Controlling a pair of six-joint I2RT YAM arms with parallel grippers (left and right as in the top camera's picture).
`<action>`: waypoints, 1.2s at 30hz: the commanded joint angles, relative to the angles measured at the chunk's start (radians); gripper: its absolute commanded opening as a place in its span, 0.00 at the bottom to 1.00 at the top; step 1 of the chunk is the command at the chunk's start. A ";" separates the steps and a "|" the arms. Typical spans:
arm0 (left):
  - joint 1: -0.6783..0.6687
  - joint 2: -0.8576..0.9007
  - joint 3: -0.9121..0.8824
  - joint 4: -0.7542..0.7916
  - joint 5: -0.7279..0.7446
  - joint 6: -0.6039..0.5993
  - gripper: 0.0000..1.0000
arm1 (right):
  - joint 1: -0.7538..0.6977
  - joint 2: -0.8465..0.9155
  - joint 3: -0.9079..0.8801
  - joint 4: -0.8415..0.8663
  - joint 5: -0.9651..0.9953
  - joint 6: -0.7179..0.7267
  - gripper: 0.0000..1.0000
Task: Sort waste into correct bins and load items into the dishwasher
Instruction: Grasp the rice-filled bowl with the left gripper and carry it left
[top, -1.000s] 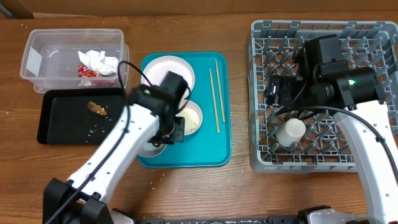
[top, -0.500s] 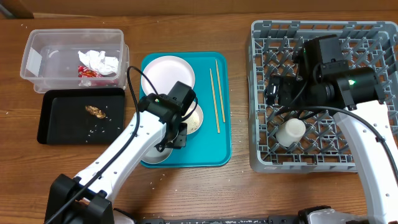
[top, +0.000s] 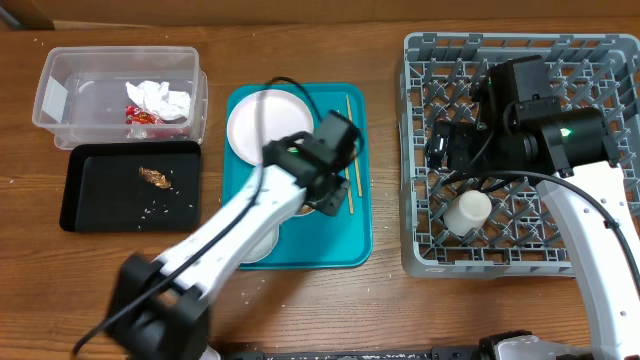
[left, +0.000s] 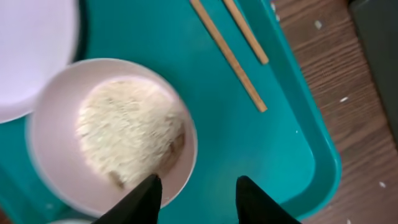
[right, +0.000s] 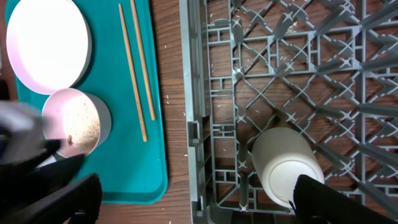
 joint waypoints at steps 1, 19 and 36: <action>-0.011 0.104 0.009 0.031 -0.010 -0.006 0.41 | -0.003 0.000 0.016 0.000 0.009 -0.008 1.00; -0.005 0.252 0.008 0.106 -0.103 -0.166 0.13 | -0.003 0.000 0.016 -0.008 0.017 -0.008 1.00; 0.122 0.255 0.507 -0.386 0.064 -0.152 0.04 | -0.003 0.000 0.016 -0.015 0.017 -0.027 1.00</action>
